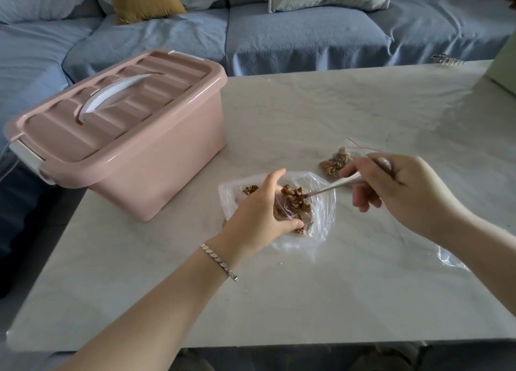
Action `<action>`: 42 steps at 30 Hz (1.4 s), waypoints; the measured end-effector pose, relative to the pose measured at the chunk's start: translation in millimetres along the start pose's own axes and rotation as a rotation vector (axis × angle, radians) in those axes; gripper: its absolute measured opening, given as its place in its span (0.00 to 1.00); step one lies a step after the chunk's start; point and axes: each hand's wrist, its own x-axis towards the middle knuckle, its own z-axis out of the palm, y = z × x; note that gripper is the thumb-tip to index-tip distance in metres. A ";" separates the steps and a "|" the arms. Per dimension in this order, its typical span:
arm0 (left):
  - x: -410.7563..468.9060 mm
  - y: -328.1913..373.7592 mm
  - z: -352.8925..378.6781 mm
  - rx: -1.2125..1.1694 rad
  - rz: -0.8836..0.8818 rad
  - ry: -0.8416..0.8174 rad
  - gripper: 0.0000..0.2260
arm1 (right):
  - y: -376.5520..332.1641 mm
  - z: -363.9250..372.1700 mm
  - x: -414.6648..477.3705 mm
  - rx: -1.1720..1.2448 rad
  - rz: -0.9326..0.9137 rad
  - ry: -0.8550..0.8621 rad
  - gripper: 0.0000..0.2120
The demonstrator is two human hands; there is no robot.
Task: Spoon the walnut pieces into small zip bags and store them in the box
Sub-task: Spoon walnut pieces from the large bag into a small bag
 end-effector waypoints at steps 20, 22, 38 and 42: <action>-4.3 -14.2 2.5 -0.013 -0.021 0.168 0.36 | -19.2 5.1 15.6 -0.161 -0.147 -0.082 0.13; -9.7 -14.5 1.0 -0.076 0.000 0.199 0.35 | -21.0 0.4 8.5 -0.186 -0.227 0.004 0.12; -66.8 -45.8 18.2 -0.327 0.040 0.290 0.32 | 76.7 62.5 -43.9 0.086 0.069 0.229 0.13; -63.5 -48.0 24.7 -0.402 -0.019 0.372 0.33 | 82.2 70.4 -52.3 0.163 0.120 0.261 0.13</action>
